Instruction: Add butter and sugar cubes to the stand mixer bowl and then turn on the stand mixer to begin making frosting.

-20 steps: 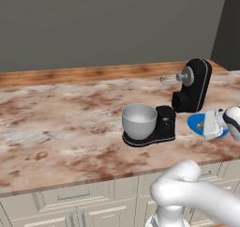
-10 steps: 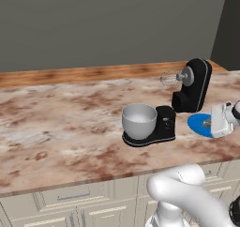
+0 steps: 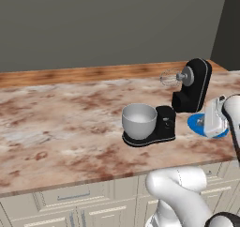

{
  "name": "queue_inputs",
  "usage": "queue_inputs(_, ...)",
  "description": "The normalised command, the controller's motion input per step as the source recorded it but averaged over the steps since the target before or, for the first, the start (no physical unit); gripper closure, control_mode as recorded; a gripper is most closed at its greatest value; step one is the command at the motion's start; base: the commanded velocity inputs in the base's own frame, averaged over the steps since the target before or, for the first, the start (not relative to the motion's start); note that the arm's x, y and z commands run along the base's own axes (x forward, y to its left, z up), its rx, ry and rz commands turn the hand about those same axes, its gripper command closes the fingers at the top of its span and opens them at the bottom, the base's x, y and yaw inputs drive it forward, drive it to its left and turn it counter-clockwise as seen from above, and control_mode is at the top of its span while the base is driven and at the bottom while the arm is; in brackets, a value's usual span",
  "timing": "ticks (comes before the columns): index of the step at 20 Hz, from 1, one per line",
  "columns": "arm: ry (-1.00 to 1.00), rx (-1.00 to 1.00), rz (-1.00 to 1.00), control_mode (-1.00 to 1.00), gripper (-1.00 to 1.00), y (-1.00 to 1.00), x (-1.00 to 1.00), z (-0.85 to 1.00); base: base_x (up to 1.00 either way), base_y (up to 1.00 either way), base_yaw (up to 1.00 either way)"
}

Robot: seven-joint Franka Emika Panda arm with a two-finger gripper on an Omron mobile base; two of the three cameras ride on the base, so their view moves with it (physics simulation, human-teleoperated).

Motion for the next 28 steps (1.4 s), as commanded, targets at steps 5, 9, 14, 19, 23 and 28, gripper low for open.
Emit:
queue_inputs(5, 0.06, -0.13, 0.0, -1.0, 1.0, 0.76, -0.02, 0.48, 0.0, 0.0, 0.0)
queue_inputs(9, 0.08, -0.16, -0.01, -1.0, 1.0, 0.67, 0.03, 0.38, 0.0, 0.0, 0.0)
queue_inputs(14, 0.14, -0.16, -0.03, -1.0, 1.0, 0.54, 0.21, 0.25, 0.0, 0.0, 0.0)
queue_inputs(19, 0.19, -0.15, -0.03, -1.0, 1.0, 0.45, 0.46, 0.06, 0.0, 0.0, 0.0)
queue_inputs(23, 0.21, -0.15, -0.04, -1.0, 1.0, 0.34, 0.57, 0.0, 0.0, 0.0, 0.0)
queue_inputs(28, 0.21, -0.17, -0.05, -1.0, 1.0, 0.21, 0.51, 0.0, 0.0, 0.0, 0.0)
